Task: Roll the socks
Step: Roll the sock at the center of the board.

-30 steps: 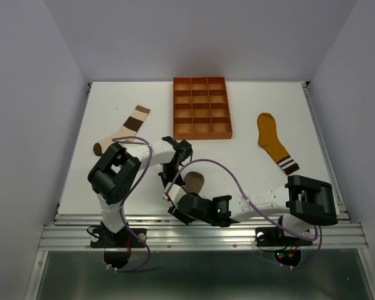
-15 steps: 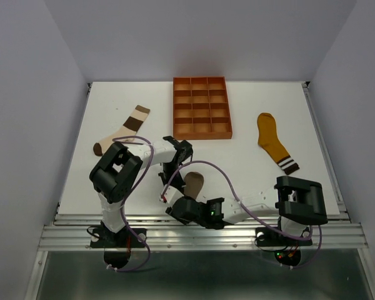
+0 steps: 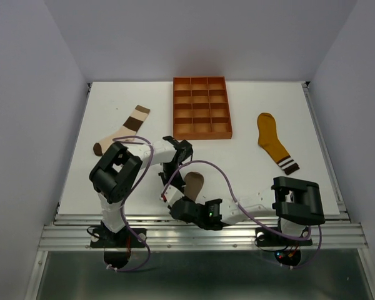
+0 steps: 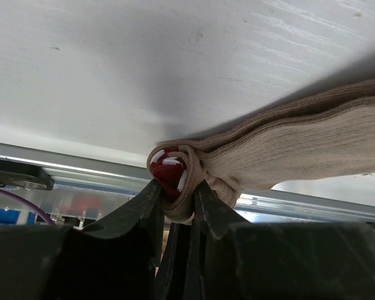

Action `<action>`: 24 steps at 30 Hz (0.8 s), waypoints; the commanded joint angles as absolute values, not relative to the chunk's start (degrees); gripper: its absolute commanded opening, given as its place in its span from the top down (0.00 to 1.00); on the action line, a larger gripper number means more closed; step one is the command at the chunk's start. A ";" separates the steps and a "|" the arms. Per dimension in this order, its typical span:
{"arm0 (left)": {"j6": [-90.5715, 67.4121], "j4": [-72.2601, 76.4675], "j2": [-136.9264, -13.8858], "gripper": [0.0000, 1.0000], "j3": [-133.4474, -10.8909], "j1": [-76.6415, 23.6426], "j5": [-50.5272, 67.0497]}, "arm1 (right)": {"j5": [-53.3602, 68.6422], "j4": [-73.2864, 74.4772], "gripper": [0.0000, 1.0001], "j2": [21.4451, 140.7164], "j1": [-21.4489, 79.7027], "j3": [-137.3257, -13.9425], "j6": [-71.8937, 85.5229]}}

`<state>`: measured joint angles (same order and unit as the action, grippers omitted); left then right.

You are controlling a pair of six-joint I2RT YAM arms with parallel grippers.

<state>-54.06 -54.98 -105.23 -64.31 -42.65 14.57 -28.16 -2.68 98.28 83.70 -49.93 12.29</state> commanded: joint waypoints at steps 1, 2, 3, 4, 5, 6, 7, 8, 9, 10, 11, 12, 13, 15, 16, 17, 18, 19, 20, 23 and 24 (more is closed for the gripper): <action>-53.27 -51.86 -101.78 0.65 -65.13 -41.84 11.17 | -21.20 -1.58 0.99 98.61 82.10 -49.49 14.94; -53.09 -51.94 -101.52 0.56 -65.13 -41.23 10.90 | -19.70 -1.58 0.99 98.18 81.57 -49.31 15.20; -52.22 -51.51 -100.90 0.54 -65.13 -40.87 10.55 | -18.12 -1.93 0.99 97.74 80.78 -48.78 15.73; -52.12 -51.50 -100.72 0.53 -65.13 -40.43 10.02 | -17.41 -2.02 0.99 97.47 80.77 -48.78 15.73; -51.95 -51.24 -100.37 0.50 -64.95 -39.47 9.76 | -16.62 -2.02 0.99 96.69 79.38 -48.43 15.73; -51.42 -50.89 -99.59 0.49 -64.95 -38.94 9.58 | -16.09 -2.20 0.99 96.33 78.76 -48.25 15.65; -50.72 -50.28 -99.15 0.47 -64.86 -38.33 9.15 | -15.21 -2.11 0.99 95.98 78.14 -48.25 15.47; -50.19 -49.75 -98.53 0.43 -65.04 -37.19 9.05 | -13.55 -2.28 0.99 95.37 77.44 -47.82 15.38; -49.84 -49.75 -97.57 0.40 -65.21 -36.57 8.18 | -12.40 -2.55 0.99 95.10 75.95 -47.73 15.29; -49.31 -49.22 -97.04 0.38 -65.30 -35.95 7.91 | -11.09 -2.72 0.99 94.84 75.24 -47.64 15.21; -48.78 -48.96 -96.51 0.34 -65.39 -35.43 7.91 | -10.12 -2.99 0.99 94.66 74.54 -47.46 15.21; -48.34 -48.61 -95.55 0.30 -65.65 -34.38 8.00 | -8.28 -3.51 0.99 94.40 73.40 -47.11 15.03; -48.17 -48.17 -95.19 0.28 -65.57 -33.93 7.82 | -7.48 -3.60 0.99 94.22 72.87 -47.02 14.94; -47.29 -47.90 -93.96 0.24 -65.48 -32.44 7.47 | -4.68 -4.04 0.99 94.04 71.90 -46.93 14.94; -47.02 -47.03 -93.61 0.24 -65.30 -31.82 7.47 | -3.70 -4.48 0.99 93.96 71.37 -46.67 14.94; -46.41 -46.67 -93.08 0.24 -65.04 -31.21 7.56 | -2.82 -4.74 0.99 94.04 70.41 -46.58 15.12; -46.23 -46.23 -92.21 0.24 -64.52 -30.68 7.47 | -0.64 -5.18 0.99 94.13 69.88 -46.58 15.20; -45.80 -45.88 -91.68 0.23 -64.34 -29.54 7.47 | -0.44 -5.27 0.99 94.39 69.87 -46.58 15.47; -45.27 -45.27 -91.15 0.23 -64.16 -28.92 7.38 | 0.00 -5.36 0.99 94.83 68.31 -46.76 15.73; -44.12 -43.60 -88.43 0.23 -62.76 -27.25 7.03 | 5.61 -5.45 0.99 95.97 66.36 -47.46 16.26; -44.21 -42.90 -86.68 0.23 -61.10 -27.07 7.38 | 7.28 -5.54 0.99 96.24 64.79 -47.63 16.35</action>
